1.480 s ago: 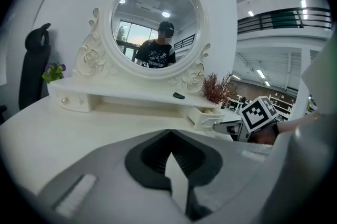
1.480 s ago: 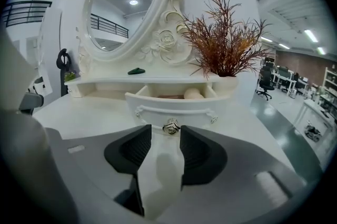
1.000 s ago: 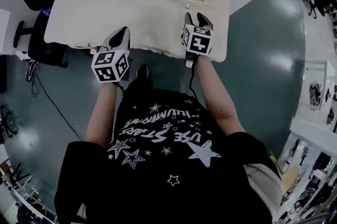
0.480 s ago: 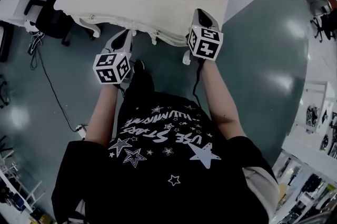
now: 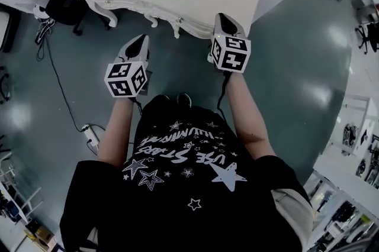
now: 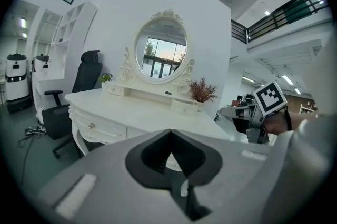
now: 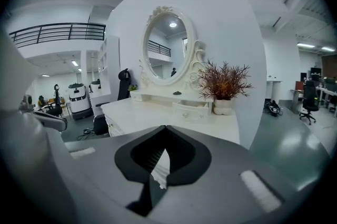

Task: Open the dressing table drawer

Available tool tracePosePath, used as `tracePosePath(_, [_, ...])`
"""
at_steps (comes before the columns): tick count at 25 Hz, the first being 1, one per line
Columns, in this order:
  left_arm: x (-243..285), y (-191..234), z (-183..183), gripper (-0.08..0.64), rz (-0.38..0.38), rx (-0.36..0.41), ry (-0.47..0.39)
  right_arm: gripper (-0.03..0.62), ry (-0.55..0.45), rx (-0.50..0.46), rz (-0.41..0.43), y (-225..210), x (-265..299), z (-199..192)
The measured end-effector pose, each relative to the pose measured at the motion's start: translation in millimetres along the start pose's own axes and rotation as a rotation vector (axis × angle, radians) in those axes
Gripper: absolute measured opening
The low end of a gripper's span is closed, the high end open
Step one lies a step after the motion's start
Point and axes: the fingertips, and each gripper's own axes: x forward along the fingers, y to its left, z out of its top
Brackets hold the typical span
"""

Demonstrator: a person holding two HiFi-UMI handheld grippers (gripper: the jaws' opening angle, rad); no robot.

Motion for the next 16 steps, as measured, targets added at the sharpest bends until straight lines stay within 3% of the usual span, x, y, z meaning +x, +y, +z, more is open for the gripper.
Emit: tracePosePath(16, [-106,26,-50,0.000,0.072,-0.057,0.002,0.026,0.023,-0.066,0.087,87,-57,-35])
